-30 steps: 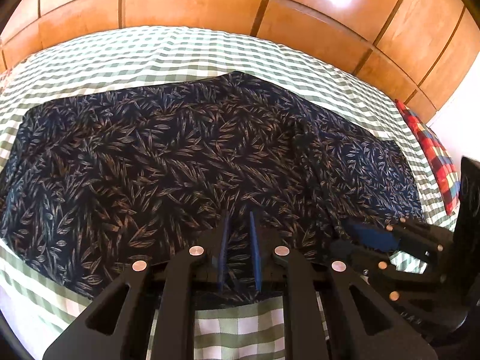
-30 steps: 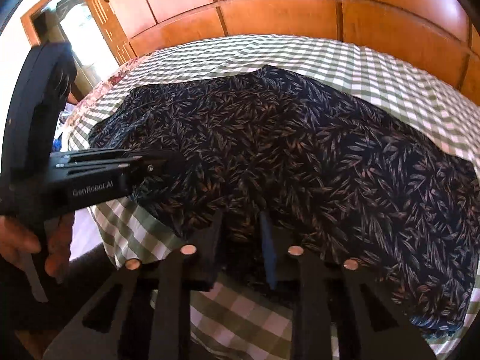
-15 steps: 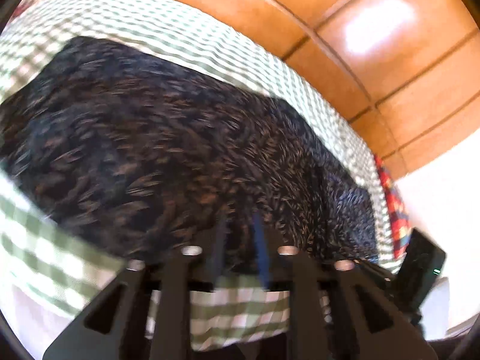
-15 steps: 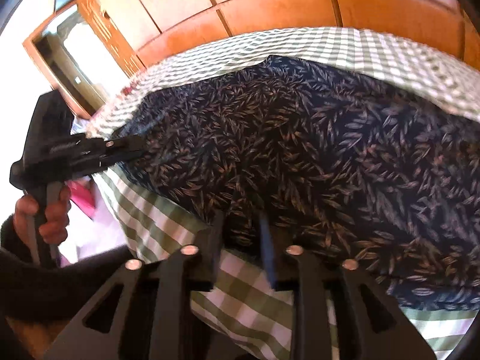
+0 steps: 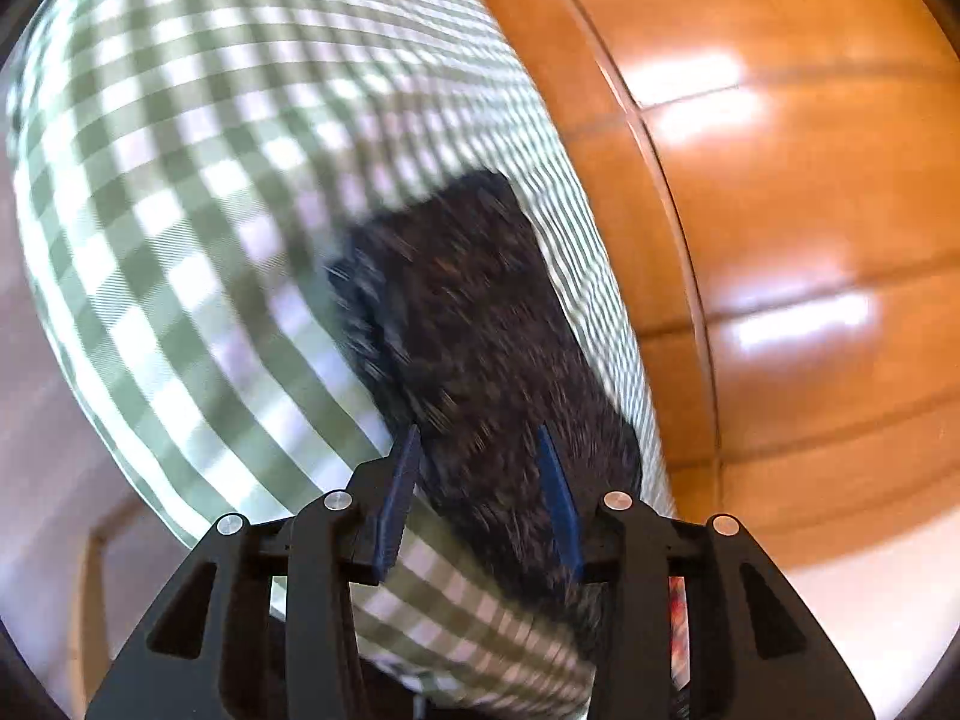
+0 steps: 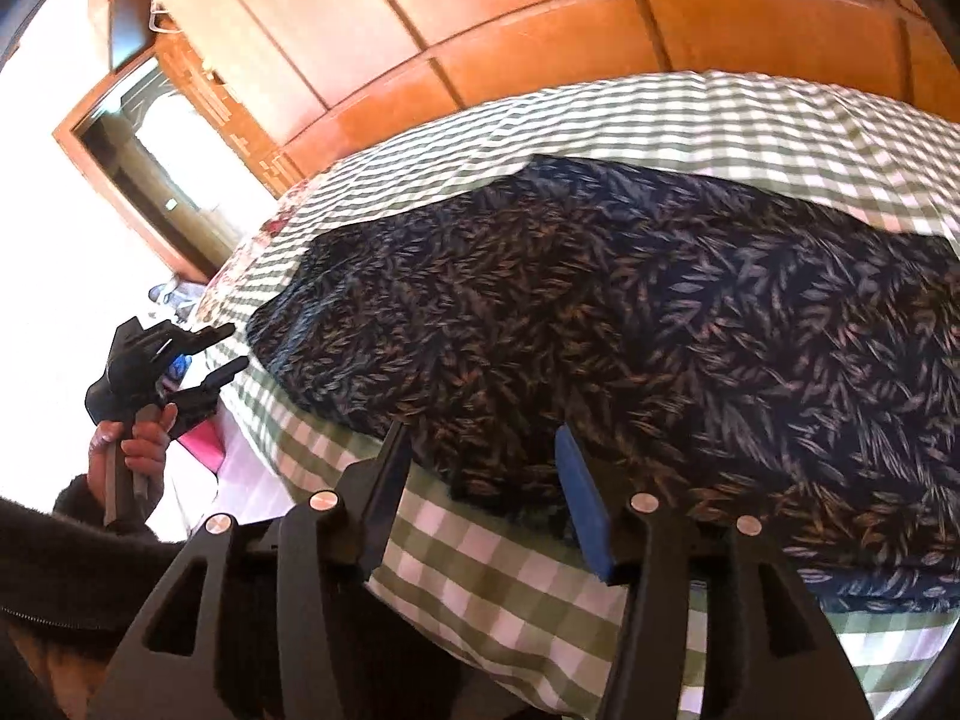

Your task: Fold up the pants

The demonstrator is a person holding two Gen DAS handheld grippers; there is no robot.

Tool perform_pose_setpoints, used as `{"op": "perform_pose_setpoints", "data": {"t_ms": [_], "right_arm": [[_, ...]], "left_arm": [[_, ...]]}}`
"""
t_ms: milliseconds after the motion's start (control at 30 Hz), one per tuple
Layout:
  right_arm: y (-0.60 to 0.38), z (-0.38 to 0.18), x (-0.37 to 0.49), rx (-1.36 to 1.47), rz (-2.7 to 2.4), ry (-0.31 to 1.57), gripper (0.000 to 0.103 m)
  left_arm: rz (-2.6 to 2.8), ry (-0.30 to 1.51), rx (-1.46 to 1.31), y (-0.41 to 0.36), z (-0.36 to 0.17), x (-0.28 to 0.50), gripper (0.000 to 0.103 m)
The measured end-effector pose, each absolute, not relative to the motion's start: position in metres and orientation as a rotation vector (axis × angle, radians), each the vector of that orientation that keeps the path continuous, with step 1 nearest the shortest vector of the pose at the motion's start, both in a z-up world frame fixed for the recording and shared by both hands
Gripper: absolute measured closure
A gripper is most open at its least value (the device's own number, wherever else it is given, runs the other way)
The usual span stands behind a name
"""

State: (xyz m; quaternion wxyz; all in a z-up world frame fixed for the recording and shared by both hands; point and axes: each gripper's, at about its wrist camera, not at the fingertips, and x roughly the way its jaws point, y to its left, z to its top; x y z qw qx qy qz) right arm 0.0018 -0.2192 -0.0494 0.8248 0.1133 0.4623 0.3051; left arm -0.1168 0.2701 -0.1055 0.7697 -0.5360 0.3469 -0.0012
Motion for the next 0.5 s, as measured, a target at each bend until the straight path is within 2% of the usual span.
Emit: {"op": "perform_pose_setpoints", "data": {"t_ms": [100,433,467,500], "right_arm": [[-0.221,-0.055,0.004,0.255,0.622,1.000,0.050],[-0.221,-0.061,0.010,0.258,0.605,1.015,0.042],[-0.220,-0.062,0.011,0.252,0.606,1.014,0.041],[-0.219,-0.062,0.010,0.246,0.606,1.014,0.041]], "left_arm": [[0.024,0.747,-1.234,0.281,-0.115,-0.113,0.047],[0.129,0.769,-1.275,0.309,-0.129,-0.096,0.046],[0.135,0.773,-1.262,0.308,-0.128,-0.092,0.051],[0.149,0.778,-1.239,0.307,-0.126,-0.089,0.065]]}}
